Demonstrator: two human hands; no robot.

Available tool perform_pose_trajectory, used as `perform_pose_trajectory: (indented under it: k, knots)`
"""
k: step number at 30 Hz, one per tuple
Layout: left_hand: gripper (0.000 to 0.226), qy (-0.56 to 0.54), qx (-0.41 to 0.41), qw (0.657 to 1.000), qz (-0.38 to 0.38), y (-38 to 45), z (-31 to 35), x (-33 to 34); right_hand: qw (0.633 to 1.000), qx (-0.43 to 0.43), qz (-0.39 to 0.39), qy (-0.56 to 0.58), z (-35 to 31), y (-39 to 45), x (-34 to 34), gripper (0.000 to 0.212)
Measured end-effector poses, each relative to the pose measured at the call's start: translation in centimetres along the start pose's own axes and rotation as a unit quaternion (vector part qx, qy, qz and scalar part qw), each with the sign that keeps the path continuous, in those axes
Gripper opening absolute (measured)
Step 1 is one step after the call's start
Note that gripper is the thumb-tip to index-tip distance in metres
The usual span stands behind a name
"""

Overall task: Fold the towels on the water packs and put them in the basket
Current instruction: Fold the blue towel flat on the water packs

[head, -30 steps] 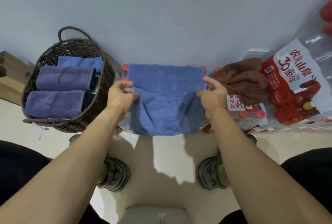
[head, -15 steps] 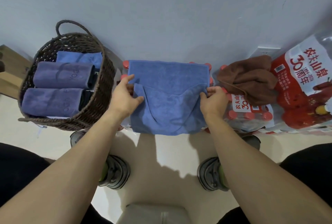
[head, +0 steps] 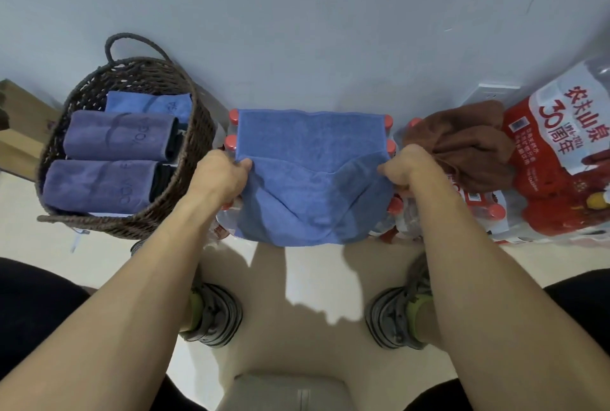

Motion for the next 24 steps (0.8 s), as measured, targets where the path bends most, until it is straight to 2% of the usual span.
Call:
perform_pose_trajectory:
  k: [2,3,5,7,9,10,13,15,16,19,22,24]
  knots:
    - [0.031,-0.137,-0.016,0.990,0.003,0.1,0.3,-0.6,0.998,0.006,0.030,0.059,0.3,0.6,-1.4,0.031]
    - [0.028,-0.237,-0.045,0.970,-0.002,0.0,0.1,-0.5,0.991,0.000,0.062,0.121,0.4,1.1,-2.2,0.032]
    - [0.018,-0.382,-0.084,0.920,-0.015,-0.2,0.3,0.0,0.951,-0.025,0.128,0.279,0.3,1.4,-3.6,0.028]
    - [0.008,-0.451,-0.080,0.888,-0.042,-0.4,1.2,0.4,0.901,-0.040,0.149,0.406,0.3,1.0,-3.6,0.027]
    - [0.025,-0.495,-0.057,0.865,-0.059,-0.7,2.1,0.4,0.879,-0.080,0.114,0.456,-0.9,0.5,-2.7,0.035]
    - [0.038,-0.492,-0.042,0.868,-0.050,-0.7,2.2,0.1,0.885,-0.105,0.090,0.444,-1.6,0.2,-2.1,0.041]
    - [0.063,-0.346,0.012,0.938,-0.018,-0.4,2.1,-0.5,0.938,-0.141,0.088,0.304,-2.3,-0.4,-0.6,0.057]
    - [0.065,-0.220,0.013,0.975,-0.039,-0.3,1.6,0.4,0.955,-0.111,0.123,0.247,-1.3,-0.8,0.1,0.053]
    - [0.059,-0.157,0.002,0.986,-0.061,-0.2,1.0,1.0,0.958,-0.084,0.141,0.235,-0.6,-1.1,0.4,0.050]
    - [0.038,0.001,-0.027,0.994,-0.108,0.0,-0.9,2.1,0.963,-0.007,0.179,0.199,1.2,-1.6,1.1,0.039]
    - [0.031,0.078,-0.031,0.991,-0.104,0.4,-1.8,1.7,0.975,-0.006,0.150,0.165,1.0,-1.2,1.6,0.014]
    - [0.027,0.088,-0.033,0.990,-0.105,0.5,-1.9,1.7,0.983,0.000,0.109,0.145,1.1,-0.8,2.0,0.020]
Point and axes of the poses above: each hand's wrist, its own y-axis towards the middle knuckle, its own x-axis out of the palm, z = x × y, the point moved 10 cm from there along y, towards the middle knuckle, and after that the axes turned 12 degrees about -y, right-handed, at the moved point
